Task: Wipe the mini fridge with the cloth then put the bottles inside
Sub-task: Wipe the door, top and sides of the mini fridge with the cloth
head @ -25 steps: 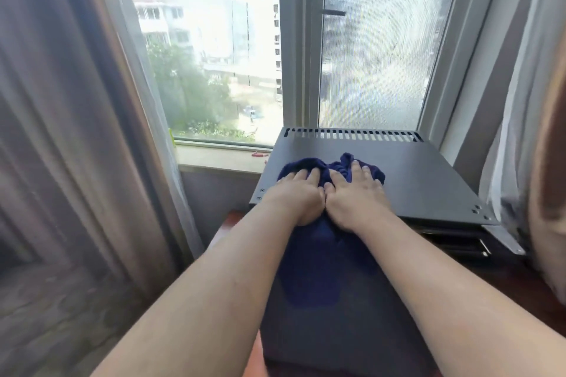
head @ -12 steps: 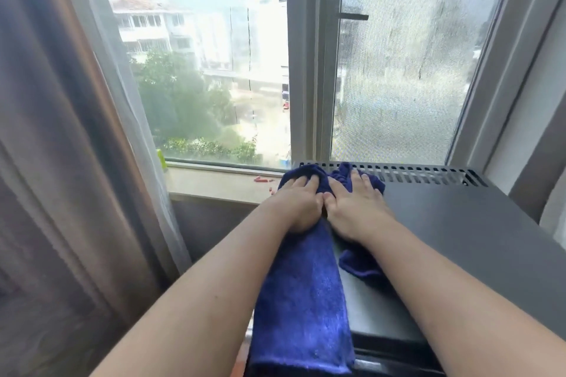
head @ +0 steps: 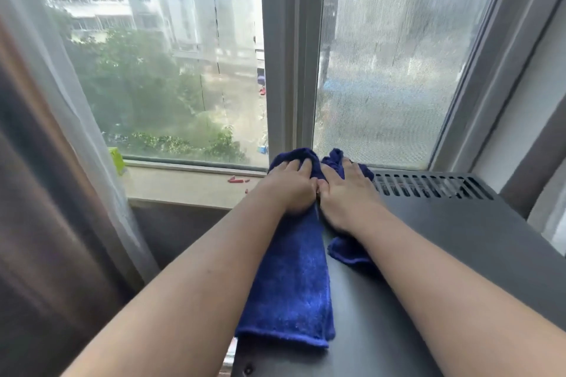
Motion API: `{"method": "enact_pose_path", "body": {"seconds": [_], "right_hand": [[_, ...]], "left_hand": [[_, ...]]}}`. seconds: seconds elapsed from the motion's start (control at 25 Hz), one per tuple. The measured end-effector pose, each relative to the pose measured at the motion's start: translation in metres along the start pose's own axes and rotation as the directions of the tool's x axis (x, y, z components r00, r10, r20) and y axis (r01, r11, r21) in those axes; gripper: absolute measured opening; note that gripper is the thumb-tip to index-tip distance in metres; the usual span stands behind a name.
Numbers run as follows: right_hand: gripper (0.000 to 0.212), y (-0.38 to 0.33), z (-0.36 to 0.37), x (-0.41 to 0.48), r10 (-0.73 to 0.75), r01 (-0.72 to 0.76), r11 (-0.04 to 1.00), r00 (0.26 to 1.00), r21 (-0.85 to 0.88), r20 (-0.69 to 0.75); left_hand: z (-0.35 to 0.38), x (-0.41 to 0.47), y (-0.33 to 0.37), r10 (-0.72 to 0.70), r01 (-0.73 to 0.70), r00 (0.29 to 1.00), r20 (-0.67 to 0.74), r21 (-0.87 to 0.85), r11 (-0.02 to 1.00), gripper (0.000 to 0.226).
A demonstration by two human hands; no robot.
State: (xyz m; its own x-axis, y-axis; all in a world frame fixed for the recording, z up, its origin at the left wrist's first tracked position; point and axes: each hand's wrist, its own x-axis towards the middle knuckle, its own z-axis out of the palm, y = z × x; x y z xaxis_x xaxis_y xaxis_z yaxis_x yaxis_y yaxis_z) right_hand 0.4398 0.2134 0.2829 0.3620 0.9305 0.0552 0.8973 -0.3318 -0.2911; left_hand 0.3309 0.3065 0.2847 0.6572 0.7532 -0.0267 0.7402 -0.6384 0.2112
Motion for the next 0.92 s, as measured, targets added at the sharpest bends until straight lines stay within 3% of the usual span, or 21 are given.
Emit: {"method": "enact_pose_path", "body": {"seconds": [0.52, 0.92], "right_hand": [[0.052, 0.068, -0.027, -0.075, -0.062, 0.061, 0.997, 0.998, 0.038, 0.023], [0.053, 0.199, -0.068, -0.167, -0.045, 0.045, 0.998, 0.999, 0.048, 0.017]], "left_hand": [[0.016, -0.06, 0.086, 0.018, -0.018, 1.0, 0.01, 0.002, 1.0, 0.067], [0.04, -0.112, 0.255, -0.004, 0.002, 0.997, 0.073, 0.023, 1.0, 0.066]]}}
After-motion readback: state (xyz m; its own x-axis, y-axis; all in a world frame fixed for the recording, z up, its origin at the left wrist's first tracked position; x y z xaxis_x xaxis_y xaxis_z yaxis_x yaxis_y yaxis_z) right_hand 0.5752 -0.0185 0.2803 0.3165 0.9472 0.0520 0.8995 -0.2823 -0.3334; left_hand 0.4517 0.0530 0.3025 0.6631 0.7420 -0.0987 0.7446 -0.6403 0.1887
